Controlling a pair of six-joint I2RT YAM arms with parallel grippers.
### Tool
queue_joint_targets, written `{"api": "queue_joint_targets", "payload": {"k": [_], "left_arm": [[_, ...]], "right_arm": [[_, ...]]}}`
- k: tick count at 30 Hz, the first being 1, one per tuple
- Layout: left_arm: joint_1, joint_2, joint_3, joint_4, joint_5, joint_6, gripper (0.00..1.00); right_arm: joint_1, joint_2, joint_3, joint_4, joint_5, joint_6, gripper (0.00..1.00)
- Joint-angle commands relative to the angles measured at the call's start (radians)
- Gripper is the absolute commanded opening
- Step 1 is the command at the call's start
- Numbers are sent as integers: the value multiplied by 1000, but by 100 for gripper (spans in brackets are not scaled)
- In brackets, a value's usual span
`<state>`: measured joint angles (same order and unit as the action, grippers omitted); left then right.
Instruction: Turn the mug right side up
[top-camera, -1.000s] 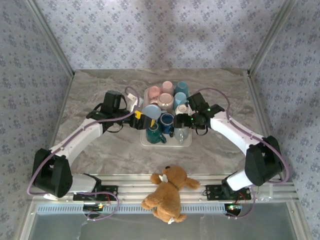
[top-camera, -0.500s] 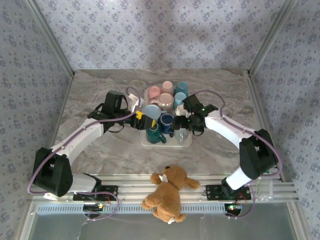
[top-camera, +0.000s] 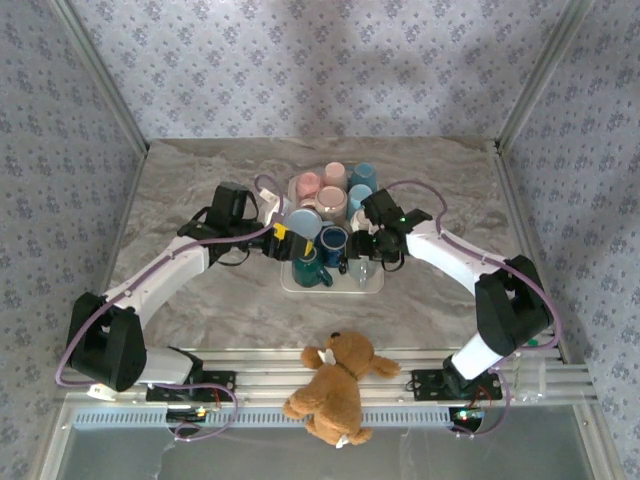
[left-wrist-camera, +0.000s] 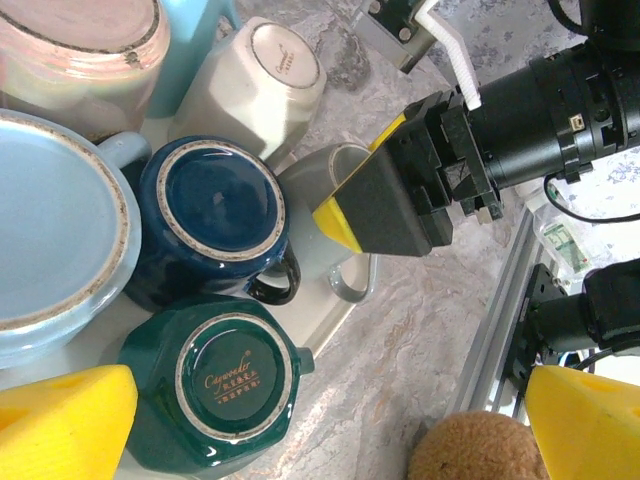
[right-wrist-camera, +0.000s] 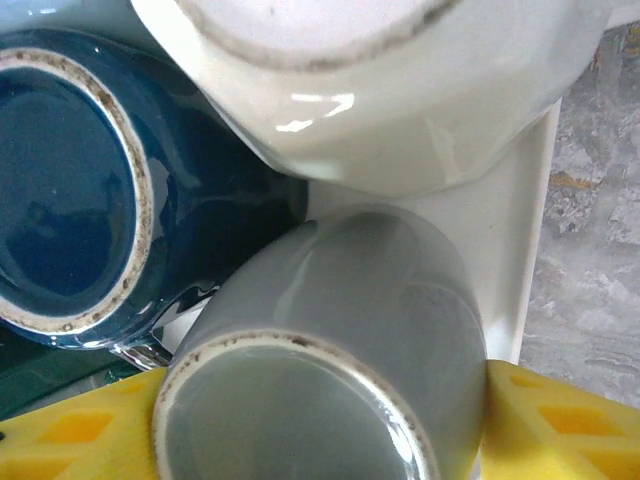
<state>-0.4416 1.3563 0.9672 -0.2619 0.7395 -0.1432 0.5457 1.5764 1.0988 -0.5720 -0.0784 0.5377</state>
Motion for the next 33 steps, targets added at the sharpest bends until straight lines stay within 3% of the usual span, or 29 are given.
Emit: {"api": "queue_joint_targets", "payload": {"k": [1,8,24,33], "left_arm": [[-6,10,38,0,1,7,100],[-6,11,57,-8,4,1,100],[-6,15,143,34,-64,-148,96],[9,-3,194,232,-47,-414,96]], "right_arm": [[8,23,10,5,3,5,62],[17,-52,21,-78,32,-1,58],[-63,-361,-15,-133,-109,58,53],[-202,-490,15,127,-350,201,50]]}}
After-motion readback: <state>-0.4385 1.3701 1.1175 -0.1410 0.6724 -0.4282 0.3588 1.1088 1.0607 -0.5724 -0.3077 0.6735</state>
